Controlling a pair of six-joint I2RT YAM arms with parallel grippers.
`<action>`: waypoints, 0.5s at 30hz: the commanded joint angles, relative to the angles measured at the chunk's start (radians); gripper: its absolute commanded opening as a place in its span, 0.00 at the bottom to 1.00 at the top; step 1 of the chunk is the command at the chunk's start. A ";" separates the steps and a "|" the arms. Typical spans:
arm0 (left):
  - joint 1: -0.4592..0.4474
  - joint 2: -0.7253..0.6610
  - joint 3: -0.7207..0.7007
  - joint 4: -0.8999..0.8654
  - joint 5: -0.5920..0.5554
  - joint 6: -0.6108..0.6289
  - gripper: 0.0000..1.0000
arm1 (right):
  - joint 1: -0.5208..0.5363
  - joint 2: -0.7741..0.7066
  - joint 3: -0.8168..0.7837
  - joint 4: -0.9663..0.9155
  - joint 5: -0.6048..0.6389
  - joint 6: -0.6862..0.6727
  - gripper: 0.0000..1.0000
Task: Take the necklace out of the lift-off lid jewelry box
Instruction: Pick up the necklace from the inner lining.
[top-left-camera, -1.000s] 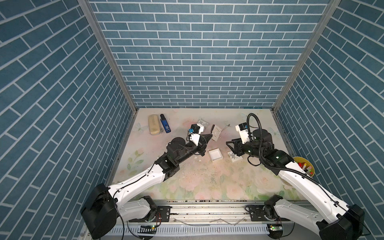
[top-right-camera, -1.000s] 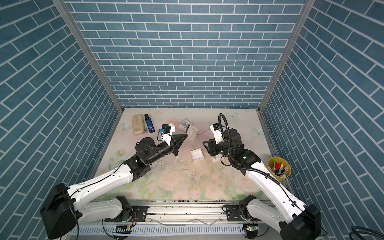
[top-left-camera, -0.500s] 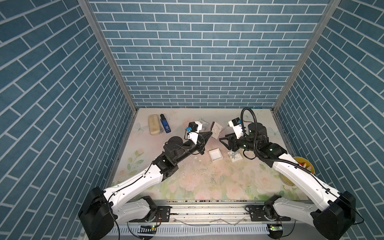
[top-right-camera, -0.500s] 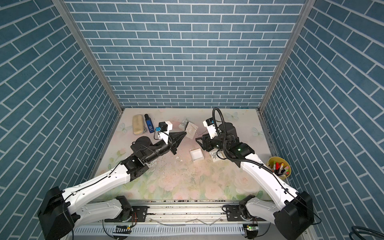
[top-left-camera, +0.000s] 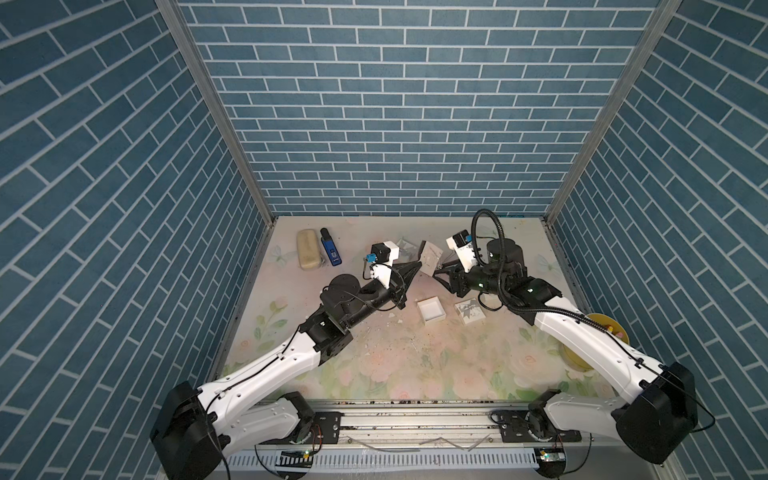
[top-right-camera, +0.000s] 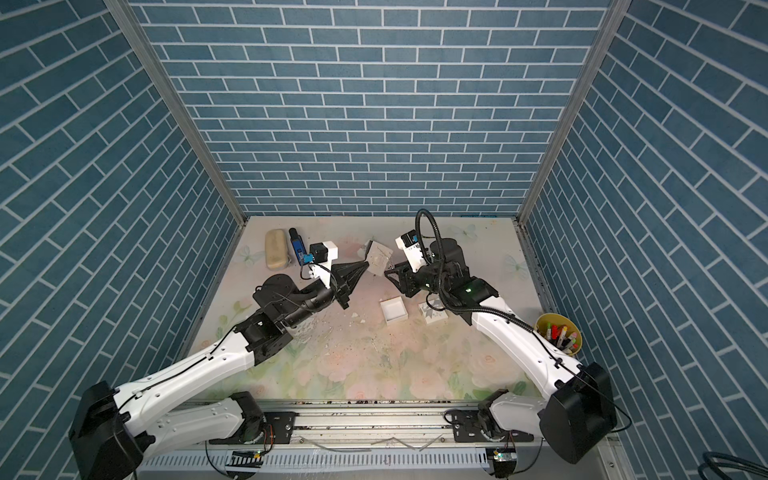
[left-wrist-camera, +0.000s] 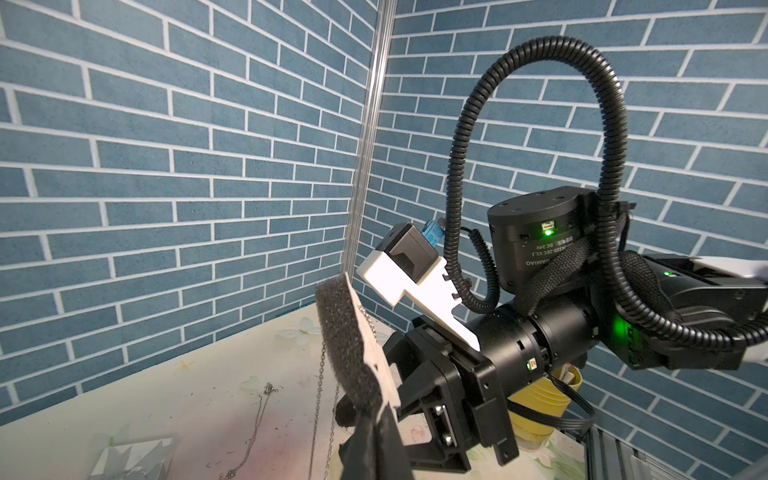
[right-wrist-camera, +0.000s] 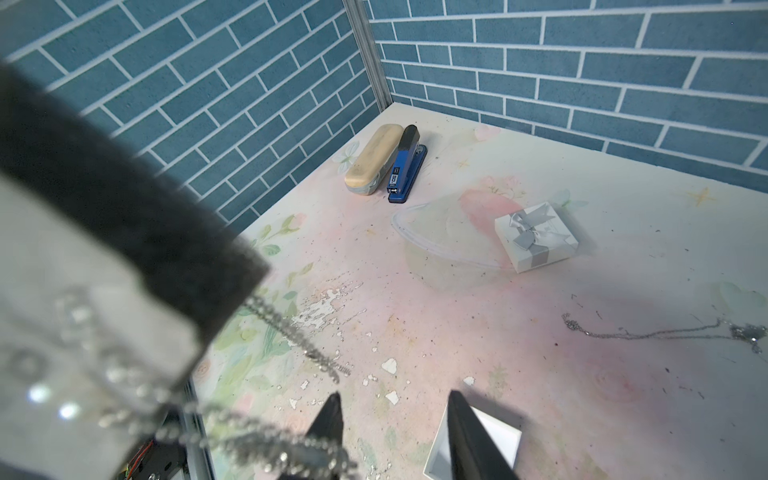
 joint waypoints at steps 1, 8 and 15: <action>0.002 -0.015 0.013 -0.017 -0.017 -0.003 0.00 | 0.004 0.003 0.027 0.057 -0.041 -0.057 0.42; 0.001 -0.009 0.019 -0.015 -0.019 -0.001 0.00 | 0.005 -0.010 0.012 0.085 -0.070 -0.055 0.26; 0.001 -0.011 0.008 -0.011 -0.027 -0.001 0.00 | 0.004 -0.027 -0.020 0.108 -0.082 -0.045 0.12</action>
